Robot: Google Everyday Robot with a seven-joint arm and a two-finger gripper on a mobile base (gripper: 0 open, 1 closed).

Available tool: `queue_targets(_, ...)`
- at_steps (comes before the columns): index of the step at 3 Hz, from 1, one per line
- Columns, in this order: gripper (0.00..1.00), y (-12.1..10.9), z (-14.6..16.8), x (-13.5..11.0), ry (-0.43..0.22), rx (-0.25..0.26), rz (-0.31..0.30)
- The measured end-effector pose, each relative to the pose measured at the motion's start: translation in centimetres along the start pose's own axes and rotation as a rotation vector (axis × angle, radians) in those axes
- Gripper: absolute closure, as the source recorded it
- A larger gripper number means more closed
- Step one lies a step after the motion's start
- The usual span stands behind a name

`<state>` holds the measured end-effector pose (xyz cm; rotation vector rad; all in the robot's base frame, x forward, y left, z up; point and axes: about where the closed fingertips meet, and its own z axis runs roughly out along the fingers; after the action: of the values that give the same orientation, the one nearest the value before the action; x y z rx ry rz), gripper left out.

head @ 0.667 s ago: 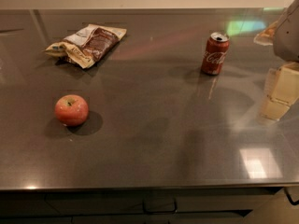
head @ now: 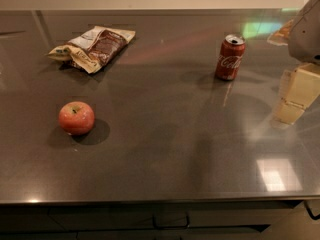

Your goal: Move coke can near brown chip bag

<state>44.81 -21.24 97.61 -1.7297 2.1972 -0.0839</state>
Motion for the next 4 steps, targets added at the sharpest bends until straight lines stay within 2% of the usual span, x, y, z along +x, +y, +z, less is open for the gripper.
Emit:
queue_targets(2,0.00,-5.7,0.8,-2.9,-0.078,0.051,0.062)
queue_targets(3,0.00,-10.0,2.0,-4.3,-0.124,0.095,0.200)
queue_targets(4,0.00,-12.2,2.6,-5.0,-0.149,0.118,0.272)
